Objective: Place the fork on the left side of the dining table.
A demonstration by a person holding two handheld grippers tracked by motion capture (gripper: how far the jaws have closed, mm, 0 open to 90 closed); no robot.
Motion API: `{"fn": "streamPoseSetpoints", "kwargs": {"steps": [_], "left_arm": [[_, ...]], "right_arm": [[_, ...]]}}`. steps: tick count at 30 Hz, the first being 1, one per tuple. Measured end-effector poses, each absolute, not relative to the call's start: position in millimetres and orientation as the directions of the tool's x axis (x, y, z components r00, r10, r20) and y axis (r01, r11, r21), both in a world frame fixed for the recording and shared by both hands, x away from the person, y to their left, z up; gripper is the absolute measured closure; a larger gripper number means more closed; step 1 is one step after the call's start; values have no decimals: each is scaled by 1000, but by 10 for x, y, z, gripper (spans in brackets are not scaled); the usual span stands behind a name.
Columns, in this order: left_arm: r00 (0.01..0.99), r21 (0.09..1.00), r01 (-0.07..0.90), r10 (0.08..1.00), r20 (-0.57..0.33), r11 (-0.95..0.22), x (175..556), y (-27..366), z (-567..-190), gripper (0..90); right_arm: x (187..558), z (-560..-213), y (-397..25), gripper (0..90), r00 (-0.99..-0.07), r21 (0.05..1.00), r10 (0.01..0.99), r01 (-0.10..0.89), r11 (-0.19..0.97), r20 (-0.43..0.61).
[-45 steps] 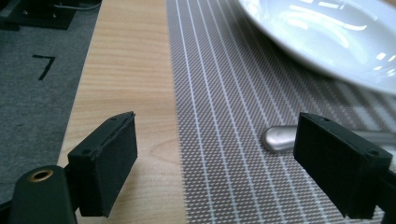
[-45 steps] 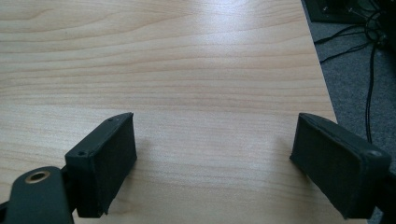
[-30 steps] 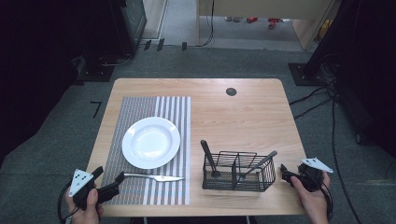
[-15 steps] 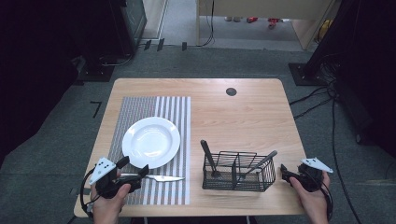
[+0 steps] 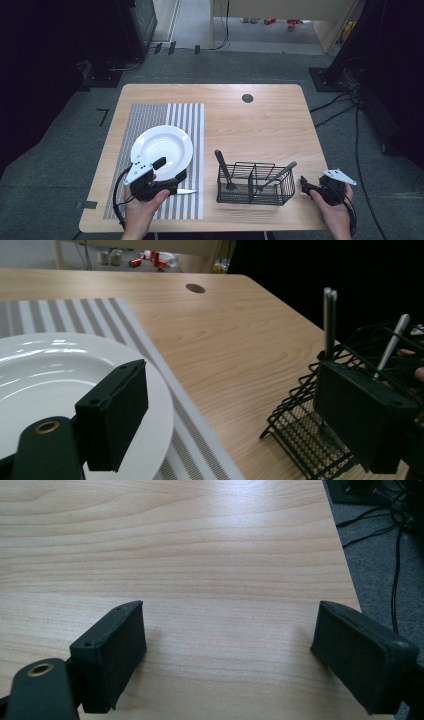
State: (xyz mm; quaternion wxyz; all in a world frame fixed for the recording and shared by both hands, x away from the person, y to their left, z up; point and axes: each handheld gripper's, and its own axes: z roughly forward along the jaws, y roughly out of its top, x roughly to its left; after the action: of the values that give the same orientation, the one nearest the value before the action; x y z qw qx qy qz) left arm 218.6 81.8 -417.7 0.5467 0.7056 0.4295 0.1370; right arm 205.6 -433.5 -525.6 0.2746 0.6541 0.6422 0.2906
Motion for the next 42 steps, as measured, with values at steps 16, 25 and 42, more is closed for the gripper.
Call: {"fn": "streamPoseSetpoints", "kwargs": {"steps": [16,25,42], "left_arm": [[662,899,437,684,-306,-20,2336,354,-4092,318],[668,882,470,639,-380,34,2471,240,-4102,492],[691,876,483,609,-390,13,2570,55,-4125,645]], "right_arm": [[2058,-5256,-4336,138,2,732,1000,681,-21,28],[2058,-5256,-4336,138,2,732,1000,681,-21,28],[2058,-5256,-4336,138,2,732,1000,681,-22,28]]}}
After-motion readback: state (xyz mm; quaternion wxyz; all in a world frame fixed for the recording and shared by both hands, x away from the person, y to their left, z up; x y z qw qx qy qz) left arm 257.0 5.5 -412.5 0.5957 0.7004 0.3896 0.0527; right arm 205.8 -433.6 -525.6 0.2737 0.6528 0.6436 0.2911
